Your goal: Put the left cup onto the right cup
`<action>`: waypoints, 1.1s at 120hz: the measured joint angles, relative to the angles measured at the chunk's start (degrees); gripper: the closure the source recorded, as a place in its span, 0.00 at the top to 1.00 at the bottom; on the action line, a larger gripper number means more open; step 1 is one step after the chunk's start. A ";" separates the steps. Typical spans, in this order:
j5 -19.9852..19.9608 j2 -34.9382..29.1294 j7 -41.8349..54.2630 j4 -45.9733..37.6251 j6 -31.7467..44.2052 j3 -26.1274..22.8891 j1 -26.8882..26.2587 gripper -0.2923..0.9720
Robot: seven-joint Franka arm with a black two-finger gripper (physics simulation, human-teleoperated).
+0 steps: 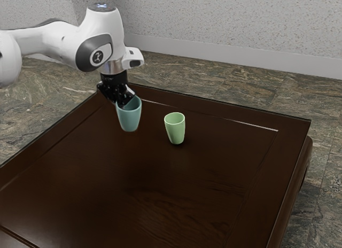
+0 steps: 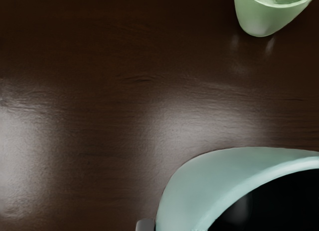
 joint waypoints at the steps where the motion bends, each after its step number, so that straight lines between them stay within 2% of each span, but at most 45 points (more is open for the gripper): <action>1: 0.01 0.29 0.00 0.48 -0.20 -0.01 0.07 0.15; 21: -0.37 7.98 0.08 10.72 -4.27 -0.48 1.39 0.15; 45: -0.58 15.54 0.20 21.20 -7.34 -3.40 1.96 0.15; 64: -0.44 24.84 0.31 35.05 -10.41 -6.38 2.73 0.15; 80: -0.35 29.80 0.40 43.12 -13.00 -7.29 2.83 0.15; 114: -0.32 39.55 0.80 56.24 -15.79 -8.14 3.51 0.15; 132: -0.32 42.74 1.00 58.89 -14.92 -8.38 3.59 0.15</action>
